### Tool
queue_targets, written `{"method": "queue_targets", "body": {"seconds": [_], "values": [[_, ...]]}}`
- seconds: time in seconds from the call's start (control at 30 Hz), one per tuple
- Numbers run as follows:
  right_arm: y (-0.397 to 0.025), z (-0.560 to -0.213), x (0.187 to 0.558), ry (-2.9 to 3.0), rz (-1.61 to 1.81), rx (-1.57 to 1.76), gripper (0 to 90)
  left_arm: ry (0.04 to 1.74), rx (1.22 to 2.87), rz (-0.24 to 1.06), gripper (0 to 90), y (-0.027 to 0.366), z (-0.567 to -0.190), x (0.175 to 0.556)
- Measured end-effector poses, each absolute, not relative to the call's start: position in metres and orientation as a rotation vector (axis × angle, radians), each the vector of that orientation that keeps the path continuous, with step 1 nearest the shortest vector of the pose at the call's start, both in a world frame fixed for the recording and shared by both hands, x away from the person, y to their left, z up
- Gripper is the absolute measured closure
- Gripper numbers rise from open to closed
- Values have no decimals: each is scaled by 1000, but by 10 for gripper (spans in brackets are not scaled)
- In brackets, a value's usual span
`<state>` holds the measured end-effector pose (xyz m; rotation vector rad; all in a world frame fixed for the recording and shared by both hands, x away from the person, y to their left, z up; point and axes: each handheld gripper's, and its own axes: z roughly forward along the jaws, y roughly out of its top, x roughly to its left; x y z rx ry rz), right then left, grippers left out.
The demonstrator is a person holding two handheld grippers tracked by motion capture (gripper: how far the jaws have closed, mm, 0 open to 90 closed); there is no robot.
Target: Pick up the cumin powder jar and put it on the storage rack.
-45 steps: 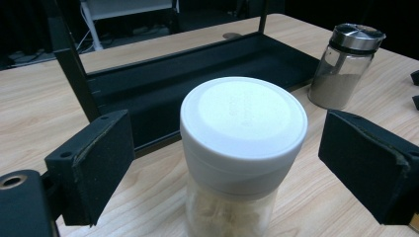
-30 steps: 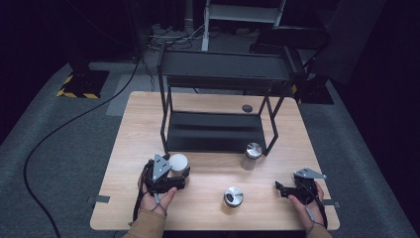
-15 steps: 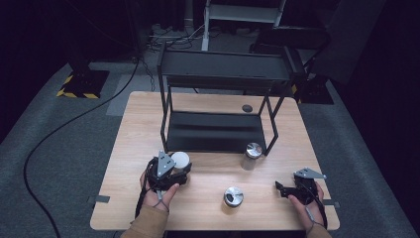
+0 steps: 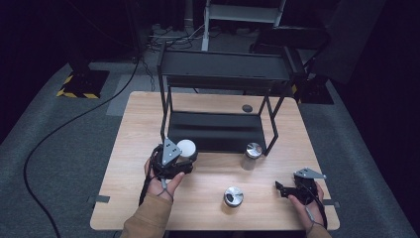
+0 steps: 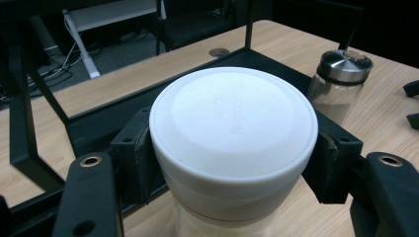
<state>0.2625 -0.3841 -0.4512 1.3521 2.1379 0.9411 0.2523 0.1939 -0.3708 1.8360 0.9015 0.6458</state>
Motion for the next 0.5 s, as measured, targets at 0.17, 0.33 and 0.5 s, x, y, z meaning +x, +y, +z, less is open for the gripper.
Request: {"method": "queue_targets", "body": {"seconds": [0.17, 0.33, 0.5], "values": [[-384, -451, 262, 2137, 941, 1352, 100, 893, 1843, 648, 329, 191, -365, 259], [-384, -451, 263, 2138, 941, 1352, 100, 897, 1838, 645, 328, 190, -358, 270], [-384, -451, 263, 2138, 941, 1352, 100, 894, 1839, 656, 329, 189, -354, 277]]}}
